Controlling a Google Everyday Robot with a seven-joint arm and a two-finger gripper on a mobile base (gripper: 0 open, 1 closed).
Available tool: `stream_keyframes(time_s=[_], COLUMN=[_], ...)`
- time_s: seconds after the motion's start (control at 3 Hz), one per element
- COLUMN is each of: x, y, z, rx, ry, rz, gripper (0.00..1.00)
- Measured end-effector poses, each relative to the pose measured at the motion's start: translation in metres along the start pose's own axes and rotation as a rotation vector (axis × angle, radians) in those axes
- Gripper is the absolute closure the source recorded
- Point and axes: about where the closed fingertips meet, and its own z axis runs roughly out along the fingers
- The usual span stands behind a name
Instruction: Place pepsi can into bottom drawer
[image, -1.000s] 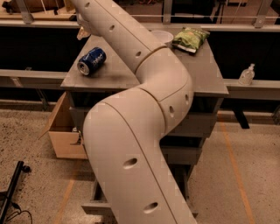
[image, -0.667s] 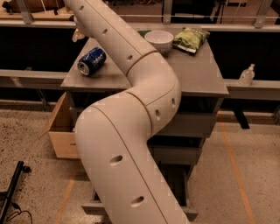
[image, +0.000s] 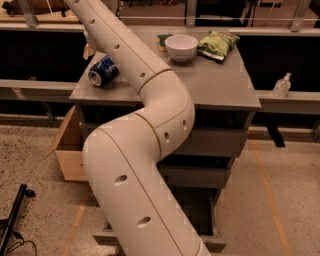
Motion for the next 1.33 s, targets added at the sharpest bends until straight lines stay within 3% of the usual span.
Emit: stream_keyframes(time_s=[0.33,1.0,1.33], x=[-0.002,-0.003,-0.003], y=[0.006,0.013,0.025], z=[0.017,0.026,0.021], rx=[-0.012,-0.025,0.006], ry=[-0.026,-0.040,-0.085], rz=[0.011,0.000,0.035], gripper=[0.26,0.73,0.96])
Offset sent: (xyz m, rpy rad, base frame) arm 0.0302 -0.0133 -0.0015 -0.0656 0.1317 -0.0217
